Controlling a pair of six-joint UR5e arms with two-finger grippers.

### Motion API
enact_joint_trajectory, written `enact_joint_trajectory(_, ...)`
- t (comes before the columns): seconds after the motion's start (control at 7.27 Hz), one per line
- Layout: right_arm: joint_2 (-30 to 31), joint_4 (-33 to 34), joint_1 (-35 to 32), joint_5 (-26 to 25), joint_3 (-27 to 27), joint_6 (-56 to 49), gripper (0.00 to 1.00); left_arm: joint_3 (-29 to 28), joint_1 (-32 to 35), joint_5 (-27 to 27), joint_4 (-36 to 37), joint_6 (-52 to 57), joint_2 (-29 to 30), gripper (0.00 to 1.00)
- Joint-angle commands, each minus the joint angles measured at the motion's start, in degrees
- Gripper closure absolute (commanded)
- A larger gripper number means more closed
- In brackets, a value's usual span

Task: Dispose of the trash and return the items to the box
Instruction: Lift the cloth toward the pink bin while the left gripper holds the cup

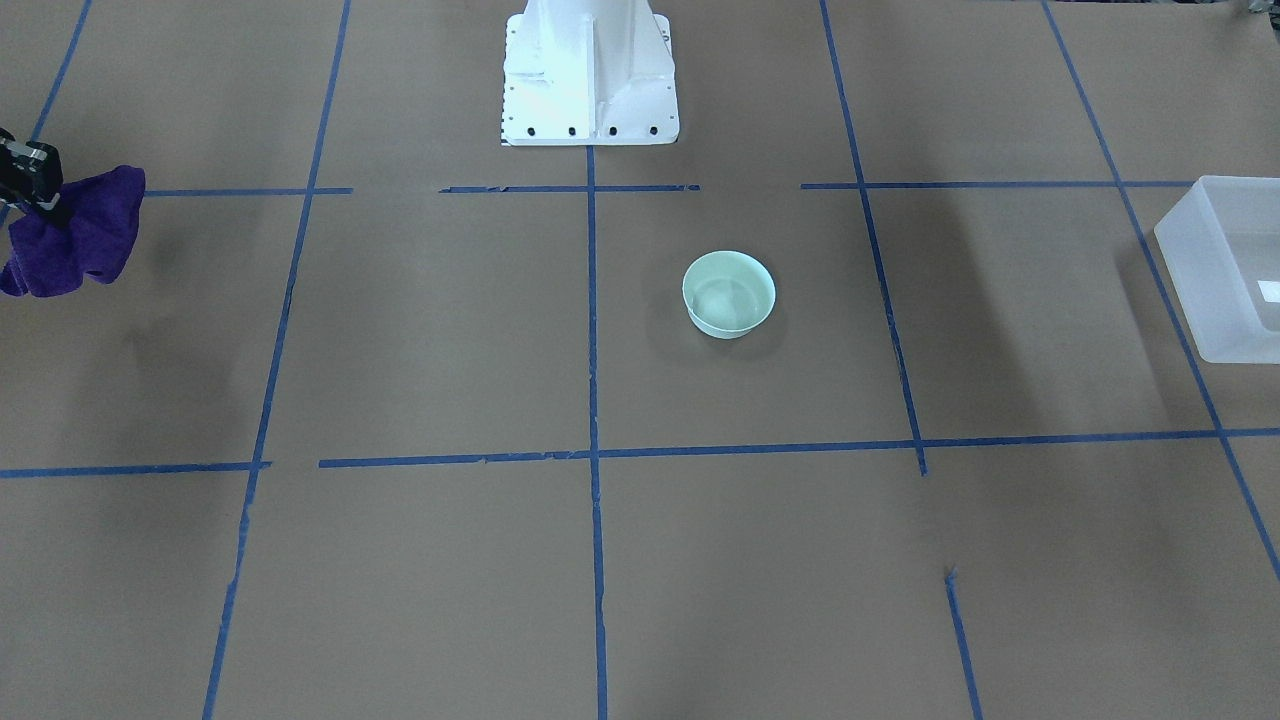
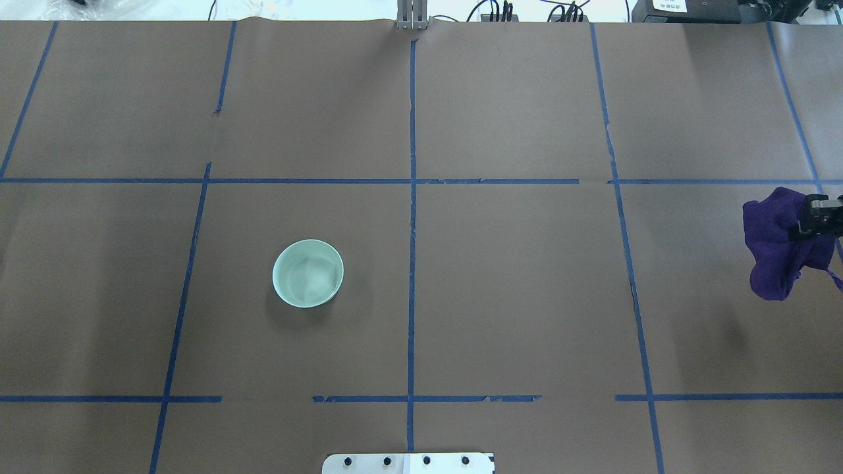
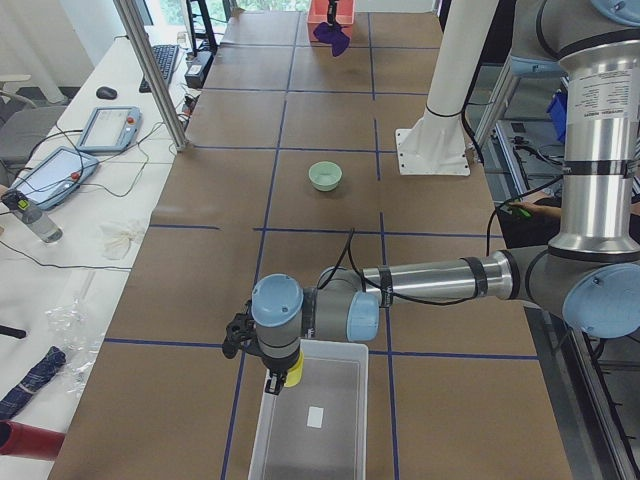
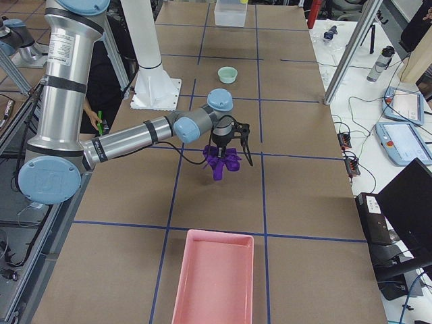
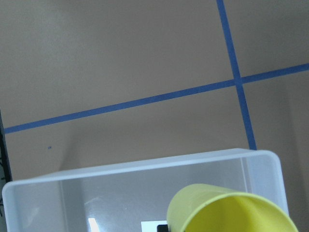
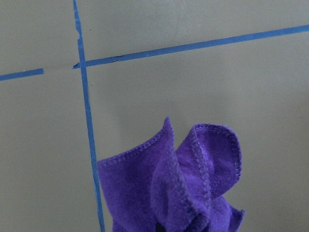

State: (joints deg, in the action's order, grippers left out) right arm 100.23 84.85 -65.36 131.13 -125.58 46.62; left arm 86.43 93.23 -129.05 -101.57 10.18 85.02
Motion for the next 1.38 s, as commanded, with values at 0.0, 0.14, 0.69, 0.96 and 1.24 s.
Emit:
enact_joint_trajectory(0.0, -0.8, 1.4, -5.5, 3.1, -0.5, -5.2, 1.00, -3.4, -1.2, -0.4, -7.9, -3.1, -2.3, 1.00)
enact_joint_trajectory(0.14, -0.8, 2.8, -8.4, 3.9, -0.5, -10.0, 1.00, -4.6, -3.0, -1.9, -9.8, -3.3, -2.3, 1.00)
enact_joint_trajectory(0.69, -0.8, 11.5, -19.2, 3.9, -0.3, -30.7, 1.00, -7.2, -9.2, -6.4, -13.1, -3.3, -2.6, 1.00)
enact_joint_trajectory(0.96, -0.6, 13.0, -21.5, 3.8, -0.3, -33.7, 1.00, -9.3, -10.0, -6.3, -15.7, -3.3, -2.6, 0.99)
enact_joint_trajectory(1.24, -0.4, 13.1, -22.5, 3.5, -0.1, -34.7, 1.00, -9.3, -10.6, -6.2, -16.8, -2.9, -2.6, 0.17)
